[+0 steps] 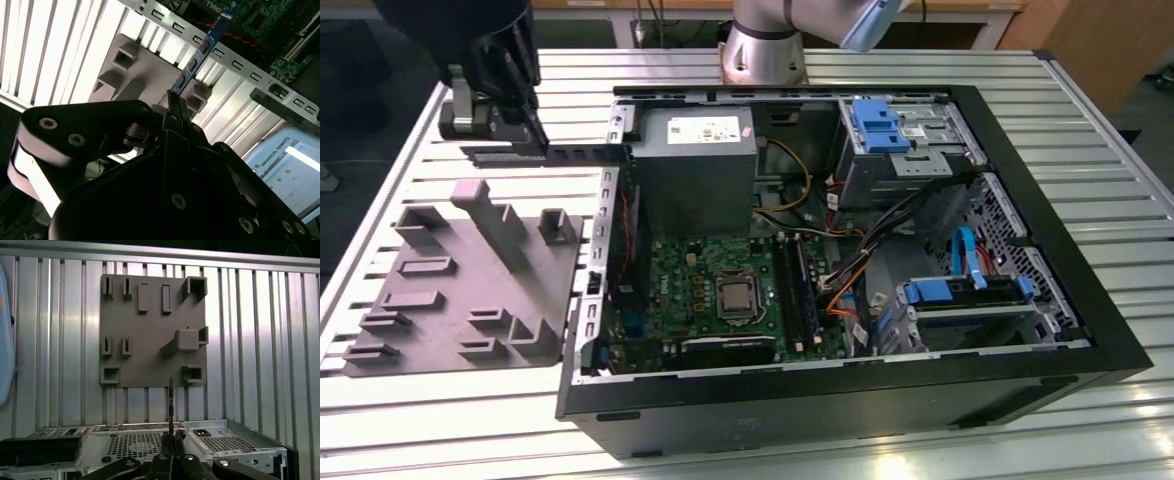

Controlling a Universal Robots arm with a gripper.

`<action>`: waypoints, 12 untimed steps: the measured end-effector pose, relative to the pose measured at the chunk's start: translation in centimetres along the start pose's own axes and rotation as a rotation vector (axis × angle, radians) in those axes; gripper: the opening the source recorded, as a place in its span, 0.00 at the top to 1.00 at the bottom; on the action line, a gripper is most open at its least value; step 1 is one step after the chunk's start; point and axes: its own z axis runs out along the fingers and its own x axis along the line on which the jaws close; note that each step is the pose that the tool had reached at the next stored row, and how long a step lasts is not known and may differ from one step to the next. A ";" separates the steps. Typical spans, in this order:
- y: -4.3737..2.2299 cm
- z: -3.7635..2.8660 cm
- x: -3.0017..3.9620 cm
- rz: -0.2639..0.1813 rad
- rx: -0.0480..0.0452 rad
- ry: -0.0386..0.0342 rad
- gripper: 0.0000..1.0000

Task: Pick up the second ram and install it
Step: 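Pick up the second ram and move it above second insertion slot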

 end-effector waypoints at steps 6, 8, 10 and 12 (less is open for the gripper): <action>-1.05 0.05 -0.13 0.000 0.0000 0.0001 0.88; -1.34 0.07 -0.17 0.000 0.0000 0.0001 0.88; -1.61 0.09 -0.20 0.000 0.0000 0.0001 0.88; -1.90 0.10 -0.23 0.000 0.0000 0.0002 0.88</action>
